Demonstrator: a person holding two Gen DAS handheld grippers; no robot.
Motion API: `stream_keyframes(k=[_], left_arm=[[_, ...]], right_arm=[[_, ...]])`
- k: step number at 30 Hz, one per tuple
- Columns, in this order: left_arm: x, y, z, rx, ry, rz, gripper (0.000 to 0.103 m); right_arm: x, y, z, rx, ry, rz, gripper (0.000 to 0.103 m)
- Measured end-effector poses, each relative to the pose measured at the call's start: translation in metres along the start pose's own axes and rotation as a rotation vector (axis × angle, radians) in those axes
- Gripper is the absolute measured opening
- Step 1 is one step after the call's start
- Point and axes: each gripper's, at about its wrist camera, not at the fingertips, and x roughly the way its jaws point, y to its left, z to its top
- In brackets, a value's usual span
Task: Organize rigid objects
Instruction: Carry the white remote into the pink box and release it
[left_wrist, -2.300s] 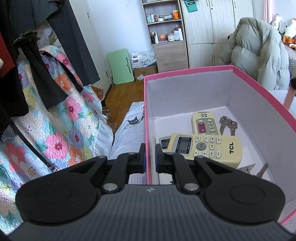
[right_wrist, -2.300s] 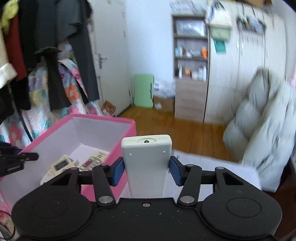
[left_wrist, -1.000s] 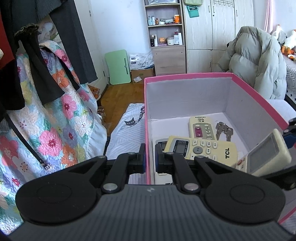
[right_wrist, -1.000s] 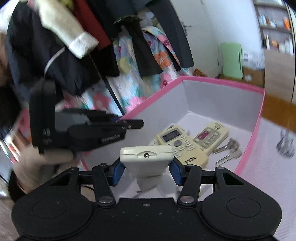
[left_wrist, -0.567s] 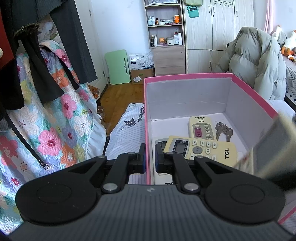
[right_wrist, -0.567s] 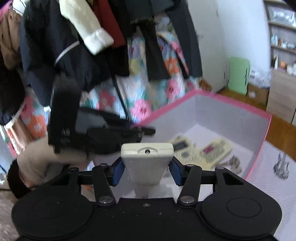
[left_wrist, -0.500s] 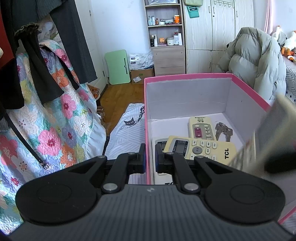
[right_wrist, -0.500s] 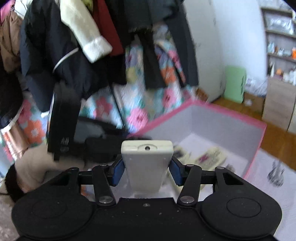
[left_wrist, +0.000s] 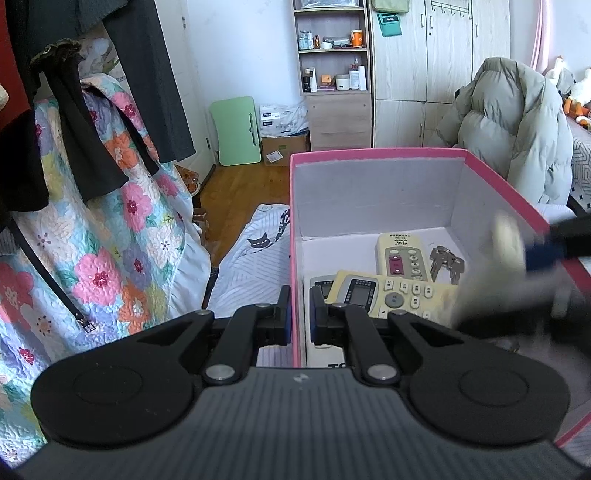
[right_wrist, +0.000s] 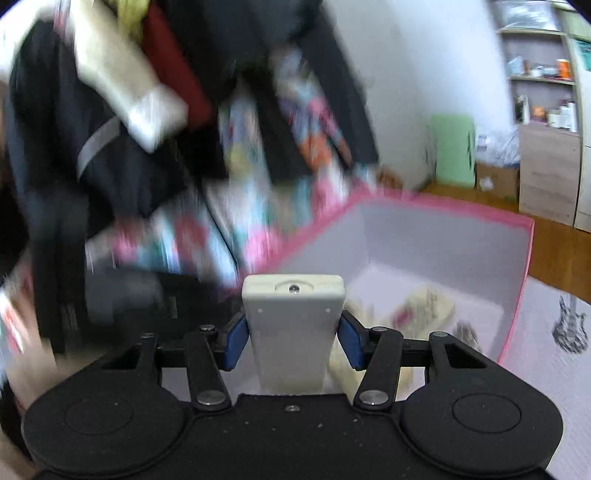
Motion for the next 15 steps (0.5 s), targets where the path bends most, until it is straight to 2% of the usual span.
stream_keyframes(k=[4, 9, 10, 12, 15], left_arm=[[0.000, -0.001, 0.000, 0.004, -0.002, 0.002, 0.007], [0.000, -0.001, 0.000, 0.003, -0.001, 0.001, 0.007], [0.000, -0.002, 0.000, 0.003, -0.001, 0.002, 0.007], [0.000, -0.001, 0.000, 0.004, -0.001, 0.003, 0.007], [0.000, -0.001, 0.000, 0.002, 0.000, 0.002, 0.007]], right_arm=[[-0.004, 0.014, -0.002, -0.099, 0.094, -0.016, 0.058], [-0.006, 0.021, -0.007, -0.163, 0.184, -0.056, 0.059], [-0.009, 0.023, -0.009, -0.175, 0.181, -0.080, 0.060], [-0.017, 0.025, -0.010, -0.195, 0.164, -0.136, 0.070], [-0.035, 0.023, -0.011, -0.154, 0.100, -0.164, 0.070]])
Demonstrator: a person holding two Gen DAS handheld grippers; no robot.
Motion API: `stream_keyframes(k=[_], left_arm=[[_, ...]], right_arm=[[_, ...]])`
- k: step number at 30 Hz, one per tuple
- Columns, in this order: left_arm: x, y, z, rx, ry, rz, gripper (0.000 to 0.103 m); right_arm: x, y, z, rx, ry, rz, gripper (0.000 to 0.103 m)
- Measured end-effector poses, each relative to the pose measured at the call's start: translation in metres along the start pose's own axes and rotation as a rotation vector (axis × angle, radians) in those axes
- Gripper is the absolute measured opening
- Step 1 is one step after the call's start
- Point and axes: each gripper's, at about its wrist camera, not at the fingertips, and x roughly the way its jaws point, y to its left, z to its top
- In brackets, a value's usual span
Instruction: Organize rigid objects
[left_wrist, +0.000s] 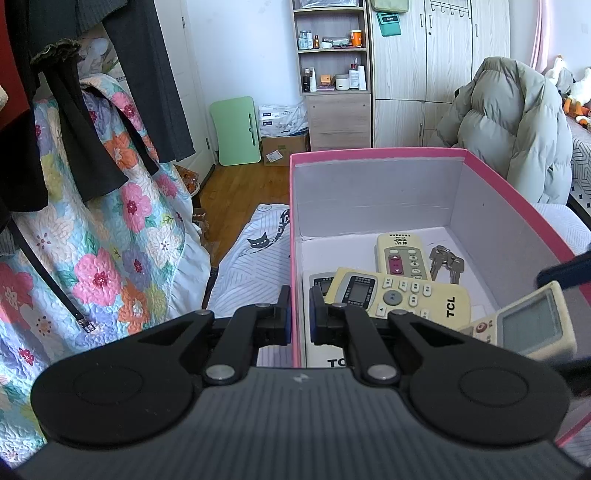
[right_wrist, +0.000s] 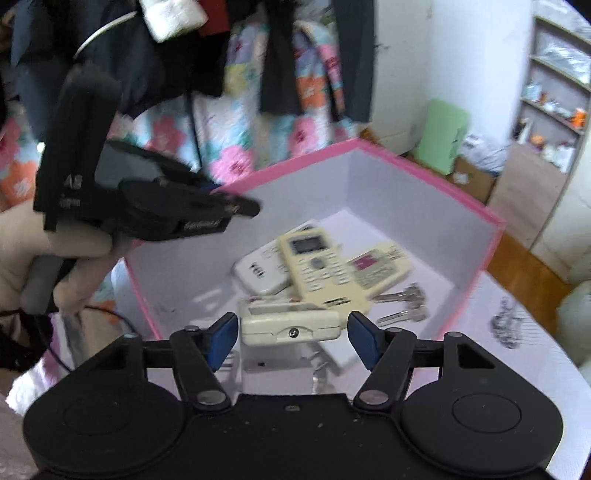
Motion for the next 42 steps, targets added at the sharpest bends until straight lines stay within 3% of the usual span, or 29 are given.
stream_keyframes(k=[5, 8, 10, 18, 23, 29, 37, 42], left_arm=[[-0.001, 0.000, 0.000, 0.001, 0.002, 0.004, 0.007], [-0.001, 0.000, -0.001, 0.000, 0.004, 0.004, 0.007], [0.000, 0.001, -0.001, -0.004, 0.008, 0.003, 0.007], [-0.001, 0.000, -0.001, -0.007, 0.018, 0.023, 0.007], [-0.003, -0.003, 0.002, -0.015, 0.036, 0.042, 0.007], [-0.030, -0.012, 0.005, -0.028, 0.023, 0.050, 0.023], [-0.087, -0.027, 0.010, -0.032, -0.013, 0.061, 0.059], [-0.117, -0.040, 0.007, -0.023, -0.031, 0.047, 0.066]], right_arm=[[-0.022, -0.015, 0.001, 0.125, -0.127, 0.054, 0.069], [-0.020, -0.020, 0.001, 0.175, -0.133, 0.034, 0.053], [-0.022, -0.023, -0.003, 0.220, -0.161, 0.027, 0.050], [-0.051, -0.031, -0.032, 0.389, -0.286, -0.037, 0.050], [-0.058, -0.026, -0.036, 0.368, -0.290, -0.070, 0.050], [-0.071, -0.018, -0.035, 0.342, -0.305, -0.071, 0.050], [-0.090, -0.007, -0.042, 0.356, -0.326, -0.114, 0.050], [-0.101, 0.002, -0.047, 0.349, -0.330, -0.128, 0.051]])
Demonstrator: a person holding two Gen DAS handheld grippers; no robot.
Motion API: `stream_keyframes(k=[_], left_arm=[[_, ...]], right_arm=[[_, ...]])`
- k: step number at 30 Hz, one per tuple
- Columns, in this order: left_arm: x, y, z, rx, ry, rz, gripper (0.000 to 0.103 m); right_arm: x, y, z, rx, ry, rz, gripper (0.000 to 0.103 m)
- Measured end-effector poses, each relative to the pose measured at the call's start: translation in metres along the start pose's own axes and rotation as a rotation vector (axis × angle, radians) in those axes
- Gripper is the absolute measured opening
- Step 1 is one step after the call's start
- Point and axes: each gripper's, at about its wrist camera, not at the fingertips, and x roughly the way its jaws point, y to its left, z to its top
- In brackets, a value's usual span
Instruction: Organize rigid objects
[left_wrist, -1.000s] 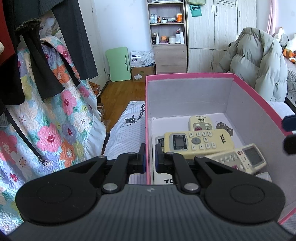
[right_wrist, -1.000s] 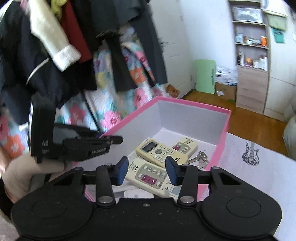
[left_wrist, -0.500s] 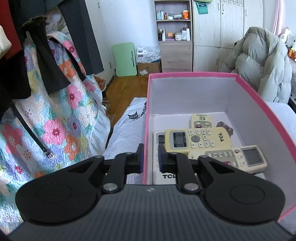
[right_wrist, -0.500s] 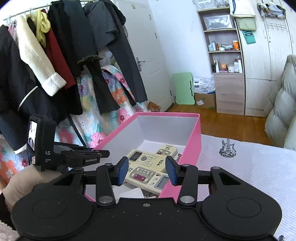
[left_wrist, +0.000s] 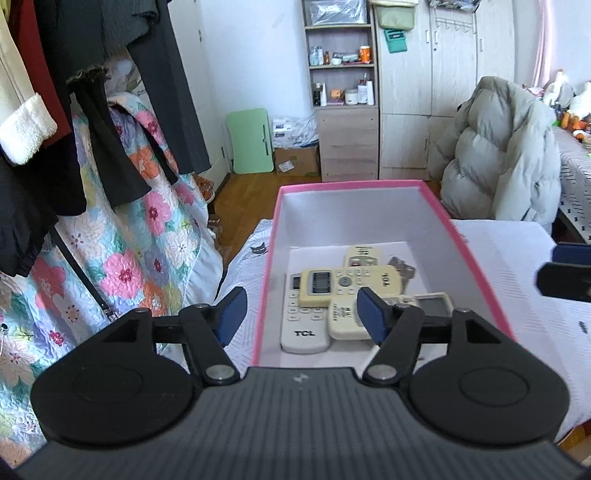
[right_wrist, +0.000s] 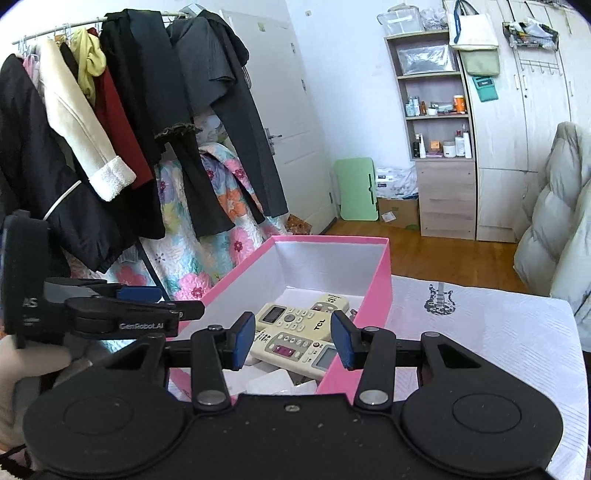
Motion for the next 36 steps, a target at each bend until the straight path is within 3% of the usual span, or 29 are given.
stream_keyframes(k=[6, 15, 19, 22, 24, 30, 36], left_arm=[[-0.028, -0.013, -0.005, 0.008, -0.015, -0.007, 0.076], [-0.056, -0.029, -0.013, -0.040, -0.009, -0.037, 0.099], [-0.061, -0.033, -0.017, -0.052, 0.007, -0.026, 0.101], [-0.063, -0.035, -0.021, -0.068, 0.041, -0.014, 0.101], [-0.066, -0.035, -0.024, -0.082, 0.053, 0.001, 0.101], [-0.072, -0.033, -0.029, -0.112, 0.060, 0.040, 0.101], [-0.075, -0.034, -0.034, -0.105, 0.084, 0.041, 0.101]], right_arm=[[-0.017, 0.004, -0.002, -0.006, -0.006, -0.019, 0.054], [-0.036, 0.001, -0.003, 0.039, 0.017, -0.167, 0.064], [-0.045, -0.004, -0.009, 0.062, 0.023, -0.198, 0.068], [-0.047, -0.003, -0.013, 0.058, 0.066, -0.243, 0.078], [-0.050, -0.002, -0.015, 0.037, 0.074, -0.277, 0.093], [-0.055, -0.004, -0.018, 0.064, 0.122, -0.383, 0.098], [-0.069, -0.010, -0.023, 0.091, 0.129, -0.365, 0.098]])
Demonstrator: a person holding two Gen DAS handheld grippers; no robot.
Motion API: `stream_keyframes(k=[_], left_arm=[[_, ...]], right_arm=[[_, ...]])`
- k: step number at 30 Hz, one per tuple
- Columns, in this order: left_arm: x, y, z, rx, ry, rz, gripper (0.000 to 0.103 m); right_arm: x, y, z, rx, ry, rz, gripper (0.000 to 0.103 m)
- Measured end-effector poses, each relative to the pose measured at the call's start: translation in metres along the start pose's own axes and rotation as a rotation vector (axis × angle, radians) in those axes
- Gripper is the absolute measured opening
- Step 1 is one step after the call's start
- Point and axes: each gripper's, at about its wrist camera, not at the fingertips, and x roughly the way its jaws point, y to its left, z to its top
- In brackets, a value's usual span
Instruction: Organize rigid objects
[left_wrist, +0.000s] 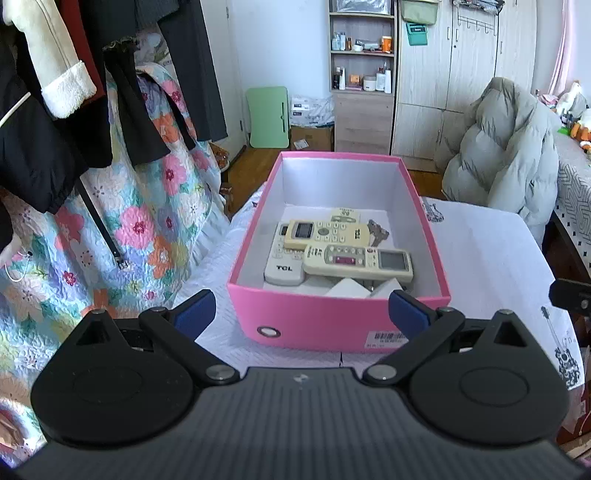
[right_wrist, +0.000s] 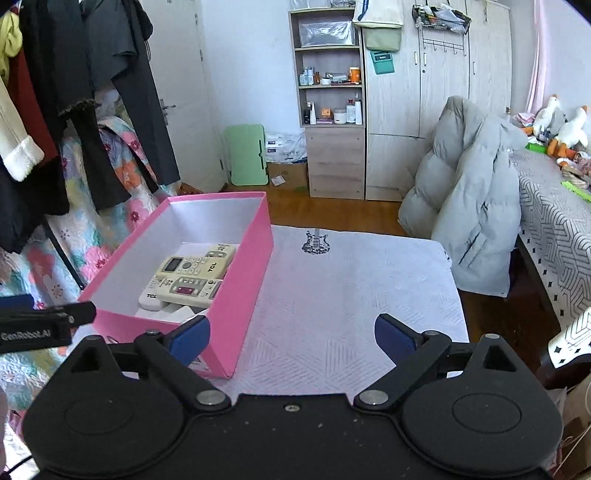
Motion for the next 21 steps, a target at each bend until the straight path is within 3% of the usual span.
stream_keyframes(k=[9, 21], left_arm=[[-0.004, -0.004, -0.002, 0.026, 0.000, -0.024, 0.101], [-0.004, -0.009, -0.008, 0.063, -0.008, 0.018, 0.101]], right_arm=[[-0.012, 0.003, -0.005, 0.008, -0.030, -0.035, 0.098], [-0.008, 0.006, -0.012, -0.005, -0.022, -0.063, 0.098]])
